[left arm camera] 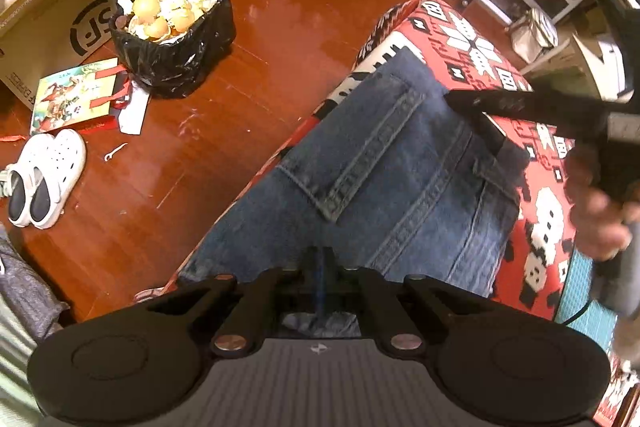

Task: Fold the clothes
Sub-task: 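Lower the shorts onto the blanket and open both grippers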

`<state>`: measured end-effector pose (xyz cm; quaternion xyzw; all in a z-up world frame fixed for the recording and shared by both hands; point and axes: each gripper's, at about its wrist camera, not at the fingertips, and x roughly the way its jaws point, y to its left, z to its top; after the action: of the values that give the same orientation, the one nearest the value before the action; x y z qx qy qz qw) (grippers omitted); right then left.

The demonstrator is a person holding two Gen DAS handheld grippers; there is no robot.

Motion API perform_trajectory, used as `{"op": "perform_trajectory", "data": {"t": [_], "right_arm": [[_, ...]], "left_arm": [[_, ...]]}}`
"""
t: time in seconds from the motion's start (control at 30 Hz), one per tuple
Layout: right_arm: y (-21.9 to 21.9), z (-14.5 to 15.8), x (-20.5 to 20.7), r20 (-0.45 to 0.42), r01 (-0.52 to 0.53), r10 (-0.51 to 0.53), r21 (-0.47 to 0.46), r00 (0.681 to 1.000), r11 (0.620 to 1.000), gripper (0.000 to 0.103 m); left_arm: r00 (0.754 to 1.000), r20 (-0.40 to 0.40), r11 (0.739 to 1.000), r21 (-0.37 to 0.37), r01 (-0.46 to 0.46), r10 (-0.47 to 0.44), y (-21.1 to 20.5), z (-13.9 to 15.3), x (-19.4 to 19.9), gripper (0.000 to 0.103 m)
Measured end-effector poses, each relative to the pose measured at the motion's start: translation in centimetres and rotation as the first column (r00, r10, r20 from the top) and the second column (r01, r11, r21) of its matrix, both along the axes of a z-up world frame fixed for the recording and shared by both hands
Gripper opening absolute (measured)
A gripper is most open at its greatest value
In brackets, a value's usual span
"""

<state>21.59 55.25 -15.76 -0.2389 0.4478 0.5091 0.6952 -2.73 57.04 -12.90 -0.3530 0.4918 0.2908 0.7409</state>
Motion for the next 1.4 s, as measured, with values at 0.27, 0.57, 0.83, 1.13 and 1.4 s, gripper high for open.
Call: {"op": "perform_trajectory", "data": {"t": [0.27, 0.57, 0.83, 1.13, 1.4], "right_arm": [[1.4, -0.8, 0.6, -0.008, -0.027, 0.027, 0.0, 1.0, 1.0, 0.0], [-3.3, 0.1, 2.3, 0.016, 0.038, -0.038, -0.013, 0.999, 0.999, 0.001], [-3.7, -0.8, -0.7, 0.014, -0.029, 0.029, -0.016, 0.999, 0.999, 0.001], [-5.3, 0.0, 2.3, 0.027, 0.111, -0.111, 0.014, 0.993, 0.994, 0.0], [-7.7, -0.9, 0.5, 0.002, 0.06, -0.06, -0.019, 0.998, 0.998, 0.0]], "left_arm": [[1.0, -0.014, 1.0, -0.007, -0.009, 0.009, -0.1, -0.1, -0.3, 0.002], [1.0, 0.021, 1.0, -0.002, 0.016, -0.016, -0.6, 1.5, -0.4, 0.002], [0.996, 0.021, 0.996, 0.019, 0.09, -0.09, -2.6, 0.4, 2.3, 0.002], [0.994, 0.03, 0.995, 0.001, 0.103, -0.103, -3.3, 1.4, 1.5, 0.002], [0.984, -0.006, 0.984, -0.008, 0.18, -0.18, -6.4, 0.1, 2.6, 0.002]]}}
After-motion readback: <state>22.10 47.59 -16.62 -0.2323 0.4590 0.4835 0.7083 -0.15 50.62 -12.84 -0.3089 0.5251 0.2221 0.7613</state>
